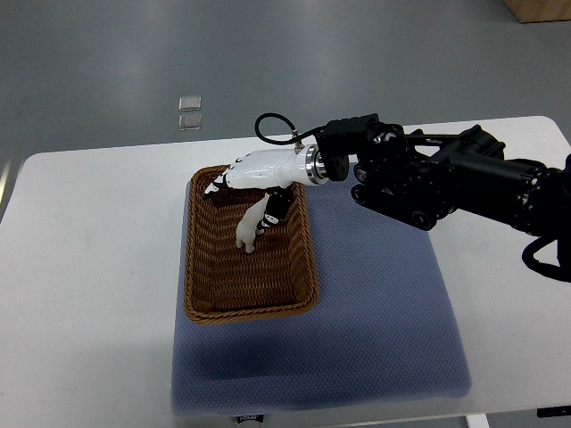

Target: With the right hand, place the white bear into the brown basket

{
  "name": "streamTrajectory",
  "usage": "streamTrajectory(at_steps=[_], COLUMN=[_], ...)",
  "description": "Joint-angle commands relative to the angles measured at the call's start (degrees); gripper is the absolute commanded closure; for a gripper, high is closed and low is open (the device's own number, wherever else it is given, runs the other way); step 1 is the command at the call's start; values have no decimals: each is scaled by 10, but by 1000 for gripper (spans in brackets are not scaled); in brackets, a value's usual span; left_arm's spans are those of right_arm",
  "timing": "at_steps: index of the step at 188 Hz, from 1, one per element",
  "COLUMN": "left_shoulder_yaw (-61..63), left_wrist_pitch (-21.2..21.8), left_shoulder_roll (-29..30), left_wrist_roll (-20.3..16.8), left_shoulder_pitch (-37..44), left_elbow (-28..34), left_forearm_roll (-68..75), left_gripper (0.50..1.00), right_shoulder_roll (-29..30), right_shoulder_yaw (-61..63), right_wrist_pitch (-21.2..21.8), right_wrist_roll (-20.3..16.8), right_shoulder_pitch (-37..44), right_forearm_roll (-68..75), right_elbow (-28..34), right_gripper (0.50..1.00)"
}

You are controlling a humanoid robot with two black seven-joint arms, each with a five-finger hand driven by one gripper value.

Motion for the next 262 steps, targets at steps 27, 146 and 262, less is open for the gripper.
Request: streamTrajectory(at_steps=[27, 146, 262], left_shoulder_yaw=[0, 0, 0], left_wrist_pitch=[0, 0, 0], left_shoulder_roll=[0, 0, 0], left_wrist_roll=[0, 0, 0], left_shoulder_pitch=[0, 0, 0], left_elbow=[0, 0, 0], left_forearm_roll=[0, 0, 0], left_gripper=[500, 500, 500], right_shoulder_roll=[-22, -107, -119], right_shoulder_yaw=[87, 144, 263], right_wrist_pitch=[27, 79, 99], right_wrist_roll=[-5, -43, -173], right_shoulder_pitch=[-1, -106, -197], right_forearm_roll=[98, 549, 895], right_elbow=[0, -35, -65], right_gripper=[613, 585, 579])
